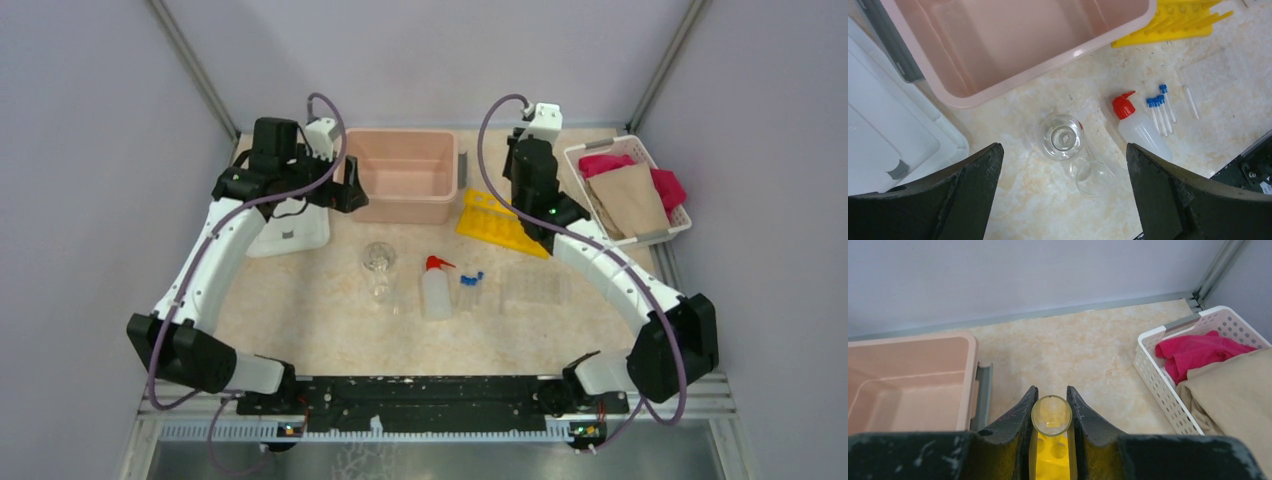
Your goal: Organize the chemistry lab equipment
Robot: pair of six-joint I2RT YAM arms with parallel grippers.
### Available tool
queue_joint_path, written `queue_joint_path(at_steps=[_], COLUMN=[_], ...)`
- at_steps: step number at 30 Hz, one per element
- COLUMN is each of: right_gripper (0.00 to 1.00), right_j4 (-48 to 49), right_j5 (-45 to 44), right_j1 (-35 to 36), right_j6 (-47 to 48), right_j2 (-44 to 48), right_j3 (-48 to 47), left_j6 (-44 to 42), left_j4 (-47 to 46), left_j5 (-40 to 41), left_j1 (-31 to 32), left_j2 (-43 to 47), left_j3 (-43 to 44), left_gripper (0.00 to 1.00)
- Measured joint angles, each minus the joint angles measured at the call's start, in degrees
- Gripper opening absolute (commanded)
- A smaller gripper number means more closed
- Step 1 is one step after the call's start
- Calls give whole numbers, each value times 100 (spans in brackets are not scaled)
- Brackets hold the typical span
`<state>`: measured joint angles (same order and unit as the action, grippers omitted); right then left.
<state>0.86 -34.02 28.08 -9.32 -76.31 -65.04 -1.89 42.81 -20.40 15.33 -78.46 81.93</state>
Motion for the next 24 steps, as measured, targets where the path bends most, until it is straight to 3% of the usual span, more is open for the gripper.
queue_joint_path(at_steps=[4,12,24], right_gripper=[0,0,0], right_j4=[374,380,385], right_j5=[46,396,468], right_j1=[0,0,28], right_j6=[35,-144,-308], right_j2=[-219,-599,-632], right_j3=[59,57,299], left_j6=[15,98,328], left_j4=[264,487,433], left_j5=[7,-149,-723], left_j1=[-271,-933,-1062], left_j2=[-413,-494,-492], left_j3=[485,570,529], left_gripper=[99,99,99])
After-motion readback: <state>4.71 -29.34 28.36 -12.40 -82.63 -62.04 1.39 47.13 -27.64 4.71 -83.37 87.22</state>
